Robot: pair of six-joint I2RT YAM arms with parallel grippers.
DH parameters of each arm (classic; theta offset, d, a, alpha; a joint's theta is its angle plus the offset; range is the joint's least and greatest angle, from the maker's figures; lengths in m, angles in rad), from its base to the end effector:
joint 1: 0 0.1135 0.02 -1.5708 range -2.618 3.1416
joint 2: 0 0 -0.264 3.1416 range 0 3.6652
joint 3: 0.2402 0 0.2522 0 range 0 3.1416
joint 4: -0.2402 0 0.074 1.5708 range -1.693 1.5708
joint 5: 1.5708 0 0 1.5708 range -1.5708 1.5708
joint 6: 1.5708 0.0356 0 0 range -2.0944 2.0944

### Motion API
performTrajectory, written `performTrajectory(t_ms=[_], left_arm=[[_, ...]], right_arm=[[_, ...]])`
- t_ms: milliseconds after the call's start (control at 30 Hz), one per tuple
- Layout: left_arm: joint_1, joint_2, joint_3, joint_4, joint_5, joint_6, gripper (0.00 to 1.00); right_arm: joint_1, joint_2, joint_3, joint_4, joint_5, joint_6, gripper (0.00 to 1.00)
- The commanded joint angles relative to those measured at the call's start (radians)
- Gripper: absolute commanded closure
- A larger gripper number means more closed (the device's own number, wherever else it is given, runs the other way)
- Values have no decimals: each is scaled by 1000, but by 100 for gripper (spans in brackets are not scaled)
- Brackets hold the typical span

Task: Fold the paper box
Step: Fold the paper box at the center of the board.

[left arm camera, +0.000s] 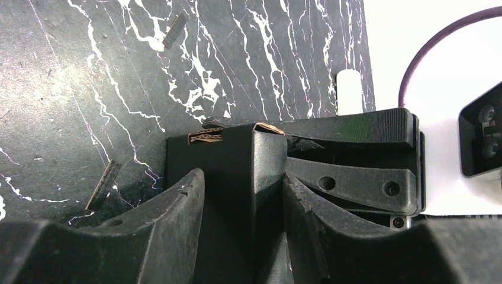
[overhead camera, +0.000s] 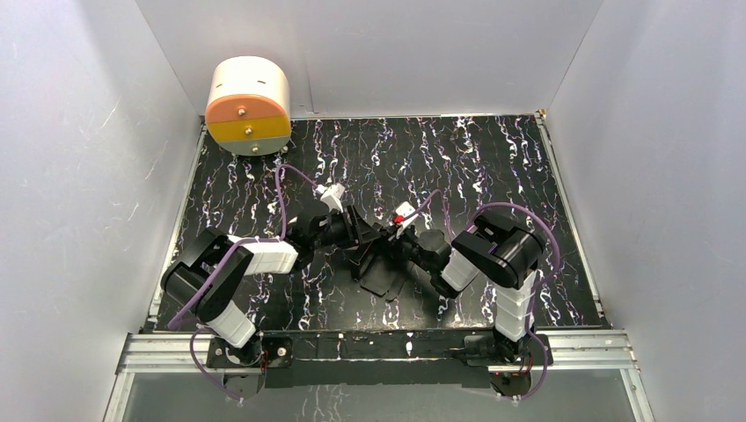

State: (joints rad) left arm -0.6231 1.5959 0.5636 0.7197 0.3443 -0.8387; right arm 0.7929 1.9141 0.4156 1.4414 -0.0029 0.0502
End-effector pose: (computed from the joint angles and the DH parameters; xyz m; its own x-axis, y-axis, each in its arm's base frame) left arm 0.2415 -0.1884 0.1648 -0.7695 -0.3092 -0.5588 0.3558 0.5192 -0.7771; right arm 0.2075 0.2108 0.1159 -0.0758 -0.0055 -0.9971 -0.7115 0.7009 0.0503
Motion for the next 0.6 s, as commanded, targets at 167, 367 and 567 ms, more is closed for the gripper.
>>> performTrajectory(t_ms=[167,367,567], left_arm=[[-52,-4,12,16,324,-60,60],[-67,-51,-1,44,357,-74,61],[-70,-79,0,18,363,-60,65]], right_arm=[[136,66,58,65,452,-98,100],[150,107,68,98,490,-82,100],[157,102,57,104,590,-71,100]])
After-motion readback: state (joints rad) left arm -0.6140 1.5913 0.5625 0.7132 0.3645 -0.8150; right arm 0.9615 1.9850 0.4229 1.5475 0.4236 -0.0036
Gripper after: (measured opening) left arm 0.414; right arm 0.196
